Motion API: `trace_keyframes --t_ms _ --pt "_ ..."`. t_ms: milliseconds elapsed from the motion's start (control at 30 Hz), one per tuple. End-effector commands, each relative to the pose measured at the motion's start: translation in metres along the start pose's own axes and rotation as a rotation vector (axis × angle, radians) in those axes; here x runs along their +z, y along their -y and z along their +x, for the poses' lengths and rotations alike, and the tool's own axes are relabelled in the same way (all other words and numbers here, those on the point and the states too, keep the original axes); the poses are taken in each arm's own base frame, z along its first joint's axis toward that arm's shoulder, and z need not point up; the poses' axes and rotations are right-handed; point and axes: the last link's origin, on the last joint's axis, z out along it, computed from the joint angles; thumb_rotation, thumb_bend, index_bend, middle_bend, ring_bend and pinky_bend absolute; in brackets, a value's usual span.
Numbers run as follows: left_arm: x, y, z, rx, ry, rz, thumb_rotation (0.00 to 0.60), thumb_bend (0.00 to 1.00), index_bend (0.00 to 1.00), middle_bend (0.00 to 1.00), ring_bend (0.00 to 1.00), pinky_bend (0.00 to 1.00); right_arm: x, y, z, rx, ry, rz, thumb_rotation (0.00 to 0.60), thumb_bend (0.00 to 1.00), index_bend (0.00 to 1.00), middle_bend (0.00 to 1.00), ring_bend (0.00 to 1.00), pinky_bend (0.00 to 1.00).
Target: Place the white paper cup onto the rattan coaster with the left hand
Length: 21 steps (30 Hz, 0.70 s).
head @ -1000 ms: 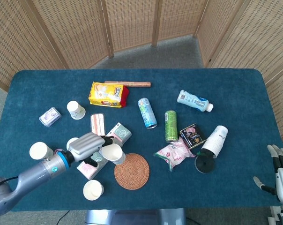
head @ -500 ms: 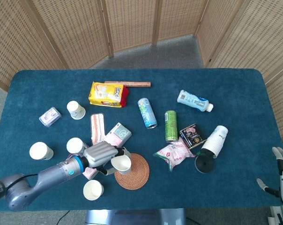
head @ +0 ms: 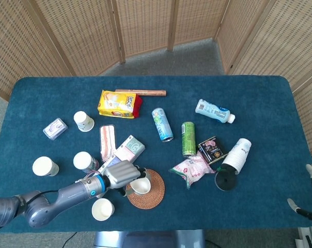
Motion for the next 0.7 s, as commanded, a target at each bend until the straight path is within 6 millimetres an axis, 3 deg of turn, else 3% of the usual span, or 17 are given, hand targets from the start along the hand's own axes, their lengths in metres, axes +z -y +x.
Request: trace_keyframes --t_ms 33,700 --pt "0.006 -0.003 -0.005 0.034 0.016 0.005 0.600 0.49 0.22 0.25 0.33 0.48 0.000 0.000 0.001 0.001 -0.003 0.000 0.600 0.22 0.00 0.00 0.00 0.00" --pt "0.029 -0.012 -0.012 0.099 0.013 0.027 0.600 0.49 0.20 0.24 0.31 0.46 -0.004 -0.009 0.004 0.007 -0.012 -0.022 0.600 0.22 0.00 0.00 0.00 0.00"
